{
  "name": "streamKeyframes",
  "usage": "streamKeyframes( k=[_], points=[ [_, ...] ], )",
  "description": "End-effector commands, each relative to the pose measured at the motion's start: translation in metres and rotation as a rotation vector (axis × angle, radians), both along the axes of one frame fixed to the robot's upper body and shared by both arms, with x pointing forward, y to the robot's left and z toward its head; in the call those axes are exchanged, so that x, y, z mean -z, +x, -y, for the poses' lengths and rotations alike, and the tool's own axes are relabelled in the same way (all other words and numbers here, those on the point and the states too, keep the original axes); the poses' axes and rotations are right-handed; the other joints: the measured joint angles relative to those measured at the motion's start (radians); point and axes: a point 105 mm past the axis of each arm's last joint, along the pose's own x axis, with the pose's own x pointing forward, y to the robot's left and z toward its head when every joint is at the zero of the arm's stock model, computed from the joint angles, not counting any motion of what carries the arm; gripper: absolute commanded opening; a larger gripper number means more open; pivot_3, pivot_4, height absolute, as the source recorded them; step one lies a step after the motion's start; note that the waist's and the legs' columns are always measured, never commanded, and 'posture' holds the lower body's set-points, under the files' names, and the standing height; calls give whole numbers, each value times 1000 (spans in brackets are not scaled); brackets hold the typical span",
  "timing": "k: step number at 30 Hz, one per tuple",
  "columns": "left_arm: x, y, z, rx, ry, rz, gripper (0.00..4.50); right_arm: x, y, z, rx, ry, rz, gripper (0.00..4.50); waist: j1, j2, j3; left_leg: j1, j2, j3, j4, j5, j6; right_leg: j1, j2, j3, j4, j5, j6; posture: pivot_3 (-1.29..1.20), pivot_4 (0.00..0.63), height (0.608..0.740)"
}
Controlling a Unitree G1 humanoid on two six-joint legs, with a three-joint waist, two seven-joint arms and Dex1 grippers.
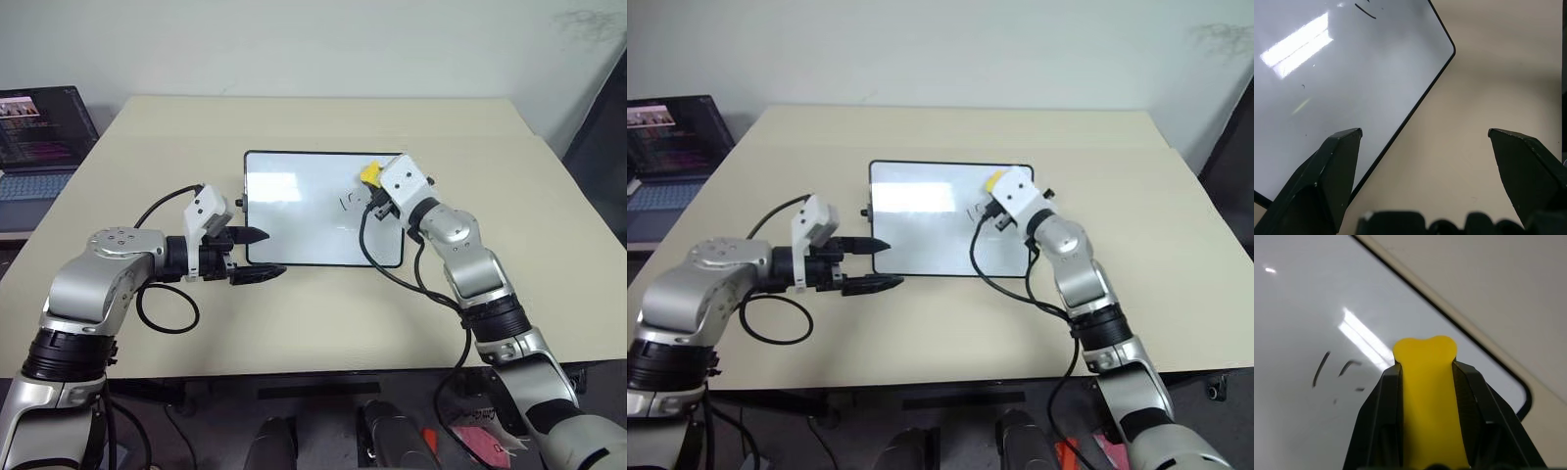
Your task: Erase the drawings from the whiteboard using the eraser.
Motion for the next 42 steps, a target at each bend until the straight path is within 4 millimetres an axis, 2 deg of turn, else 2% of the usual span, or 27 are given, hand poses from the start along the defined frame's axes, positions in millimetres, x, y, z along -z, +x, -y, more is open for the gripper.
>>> streamKeyframes(
  k=[1,6,9,14,17,19,21,23,27,33,35,39,42],
  points=[
    [-13,-2,-2,2,1,49,4500,26,-8,-1,-20,-49,-84,1102,0,0,0,0,0,0,0,0,0,0,0,0,0,0,0,0,150,740],
    [-13,-3,-3,-2,1,48,4500,50,-24,-10,-80,-104,-172,1102,0,0,0,3,0,0,1,0,0,2,0,0,1,0,1,0,150,740],
    [-13,-3,-3,-2,1,49,4500,55,-30,-15,-98,-118,-196,1102,0,0,0,5,0,0,3,1,1,3,0,1,2,1,0,0,150,740],
    [-13,-2,-3,-2,1,48,4500,31,-25,-18,-92,-79,-120,1102,-1,0,0,5,0,1,3,2,2,3,0,1,2,2,0,0,150,740],
    [-12,-2,-4,-5,3,48,4500,-17,-25,-26,-142,-17,29,1102,-1,0,0,3,0,1,2,2,2,1,0,1,2,2,0,0,150,740],
    [-12,-2,-4,-6,2,48,4500,-35,-24,-28,-146,8,84,1102,-1,0,0,2,0,1,1,2,2,0,0,1,2,2,0,0,150,740],
    [-12,-2,-4,-7,1,48,4500,-44,-21,-27,-137,32,107,1102,0,0,0,1,0,0,0,2,1,0,0,0,1,1,0,0,150,740],
    [-12,-2,-4,-7,1,48,4500,-45,-16,-26,-126,38,110,1102,1,0,0,0,0,-1,0,1,1,0,0,-1,0,1,0,0,150,740],
    [-12,-1,-4,-8,1,50,4500,-33,-7,-29,-115,32,81,1102,1,0,0,-2,0,-1,0,0,0,-1,0,-1,-2,1,0,0,150,740],
    [-11,-2,-2,-2,-2,50,4500,5,0,-33,-117,-4,-25,1102,0,0,0,-3,0,-1,0,0,0,-2,0,-1,-2,1,0,0,150,740],
    [-12,-2,-2,-3,-3,51,4500,21,-4,-35,-134,-31,-80,1102,0,0,0,-3,0,-1,0,0,0,-2,0,-1,-1,1,0,0,150,740],
    [-12,-2,-3,-6,-3,52,4500,67,-23,-34,-169,-109,-241,1101,1,0,0,-1,0,-1,1,0,0,-1,0,-1,0,1,0,0,150,740],
    [-12,-2,-3,-6,-4,52,4500,79,-28,-30,-158,-100,-297,1101,1,0,0,3,0,-1,1,1,0,3,0,0,0,1,0,0,150,740]
  ],
)
